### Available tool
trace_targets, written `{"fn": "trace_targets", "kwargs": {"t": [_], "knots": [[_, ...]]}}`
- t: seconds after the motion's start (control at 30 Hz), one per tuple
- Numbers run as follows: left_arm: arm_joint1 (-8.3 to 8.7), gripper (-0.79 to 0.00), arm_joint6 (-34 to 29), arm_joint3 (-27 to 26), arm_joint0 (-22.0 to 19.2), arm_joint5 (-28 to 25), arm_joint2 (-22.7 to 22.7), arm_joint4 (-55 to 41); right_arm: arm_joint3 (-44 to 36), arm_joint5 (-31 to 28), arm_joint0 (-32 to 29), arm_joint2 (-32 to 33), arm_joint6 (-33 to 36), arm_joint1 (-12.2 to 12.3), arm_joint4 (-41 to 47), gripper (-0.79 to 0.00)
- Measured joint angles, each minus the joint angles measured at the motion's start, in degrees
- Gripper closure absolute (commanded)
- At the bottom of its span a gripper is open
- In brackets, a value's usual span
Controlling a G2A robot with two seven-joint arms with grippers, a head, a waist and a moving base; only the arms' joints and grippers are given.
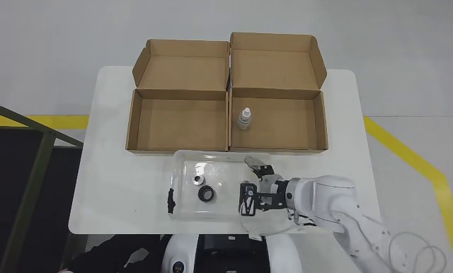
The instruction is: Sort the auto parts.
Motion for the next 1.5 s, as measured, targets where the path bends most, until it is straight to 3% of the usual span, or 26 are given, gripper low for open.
{"fn": "trace_targets", "kwargs": {"t": [0.4, 0.67, 1.07, 1.13, 1.5], "knots": [[0.00, -0.785, 0.00, 0.00, 0.00, 0.00, 0.00, 0.00, 3.67, 1.13, 2.88, -3.76, 4.19, -0.47, 0.21, -0.773], [0.00, -0.785, 0.00, 0.00, 0.00, 0.00, 0.00, 0.00, 4.71, 3.04, 4.45, -6.59, 7.36, -0.92, -1.01, -0.600], [0.00, -0.785, 0.00, 0.00, 0.00, 0.00, 0.00, 0.00, 5.94, 5.61, 6.05, -8.97, 12.61, -1.46, -1.36, -0.489], [0.00, -0.785, 0.00, 0.00, 0.00, 0.00, 0.00, 0.00, 6.06, 5.51, 6.31, -9.20, 13.05, -1.52, -1.03, -0.388], [0.00, -0.785, 0.00, 0.00, 0.00, 0.00, 0.00, 0.00, 7.45, 5.72, 7.56, -10.90, 14.44, -1.91, 0.02, -0.342]]}}
